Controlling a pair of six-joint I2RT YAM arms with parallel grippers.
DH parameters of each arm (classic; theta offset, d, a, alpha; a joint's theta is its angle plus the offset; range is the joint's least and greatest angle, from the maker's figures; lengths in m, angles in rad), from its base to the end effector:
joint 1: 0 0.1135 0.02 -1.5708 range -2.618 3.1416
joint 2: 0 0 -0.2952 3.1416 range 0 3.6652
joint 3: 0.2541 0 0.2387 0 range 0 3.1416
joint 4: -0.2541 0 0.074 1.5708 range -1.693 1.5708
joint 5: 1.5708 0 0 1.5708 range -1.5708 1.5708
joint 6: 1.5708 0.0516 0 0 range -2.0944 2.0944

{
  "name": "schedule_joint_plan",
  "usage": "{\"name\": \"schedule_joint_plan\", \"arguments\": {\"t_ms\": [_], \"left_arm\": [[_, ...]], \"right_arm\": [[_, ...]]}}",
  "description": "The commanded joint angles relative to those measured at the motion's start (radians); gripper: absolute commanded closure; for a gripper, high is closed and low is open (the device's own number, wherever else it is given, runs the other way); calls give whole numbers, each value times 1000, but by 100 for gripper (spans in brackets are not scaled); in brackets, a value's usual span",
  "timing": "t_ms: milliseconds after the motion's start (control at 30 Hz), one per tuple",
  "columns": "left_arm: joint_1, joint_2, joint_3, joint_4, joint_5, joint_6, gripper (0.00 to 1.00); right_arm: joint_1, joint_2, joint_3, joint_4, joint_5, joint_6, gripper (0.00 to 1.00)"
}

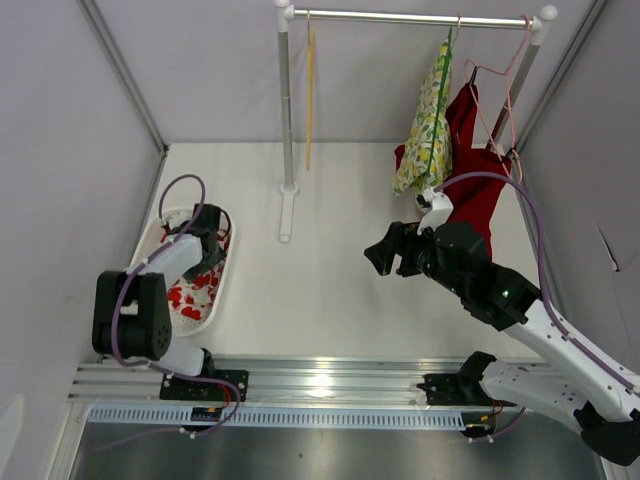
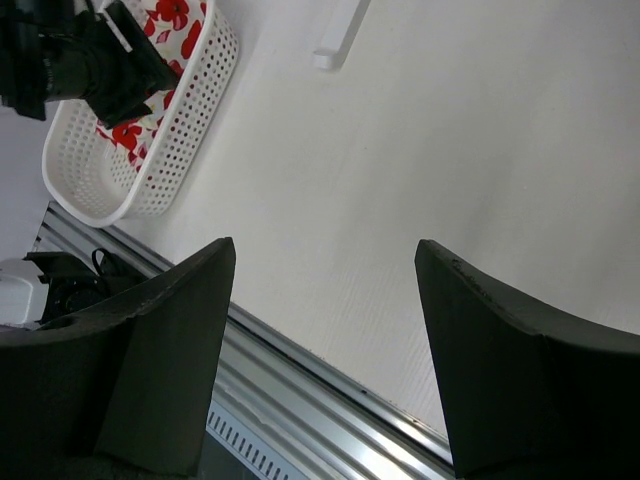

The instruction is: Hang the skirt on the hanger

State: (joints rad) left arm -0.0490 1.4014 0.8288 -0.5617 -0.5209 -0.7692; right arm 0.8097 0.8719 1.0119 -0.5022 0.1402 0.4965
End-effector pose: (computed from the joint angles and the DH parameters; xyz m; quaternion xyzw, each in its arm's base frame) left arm 0.2481 0.0135 0.2221 -0.3846 0.8632 0.1474 0.2920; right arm 0.1207 0.1163 0.3868 -0.0887 0.8170 0.2986 0.4852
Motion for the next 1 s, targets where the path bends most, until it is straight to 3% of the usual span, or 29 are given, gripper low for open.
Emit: {"name": "schedule_joint_plan", "arguments": {"t_ms": [0, 167, 233, 267, 300, 333, 367, 433, 967], "left_arm": [[14, 155, 41, 36, -10, -22, 29], [46, 252, 78, 17, 50, -56, 31], [76, 255, 76, 23, 65, -58, 39], [84, 260, 79, 25, 79, -56, 46], [86, 274, 92, 22, 82, -53, 64], [87, 278, 95, 19, 82, -51, 74], [90, 280, 102, 10, 85, -50, 90], [92, 260, 115, 5, 90, -36, 100], [92, -162, 362, -168, 87, 120, 100]], "right_arm": [[-1, 2, -7, 54, -27, -15, 22], [-15, 2, -15, 51, -34, -33, 22], [-21, 4, -18, 53, -47, -35, 23], [-26, 6, -19, 54, -50, -35, 23], [-29, 3, -19, 59, -53, -36, 24], [-30, 4, -22, 60, -56, -36, 26], [-35, 3, -24, 60, -56, -38, 26], [-37, 4, -22, 60, -59, -42, 27], [-41, 62, -7, 102, -90, -41, 28]]}}
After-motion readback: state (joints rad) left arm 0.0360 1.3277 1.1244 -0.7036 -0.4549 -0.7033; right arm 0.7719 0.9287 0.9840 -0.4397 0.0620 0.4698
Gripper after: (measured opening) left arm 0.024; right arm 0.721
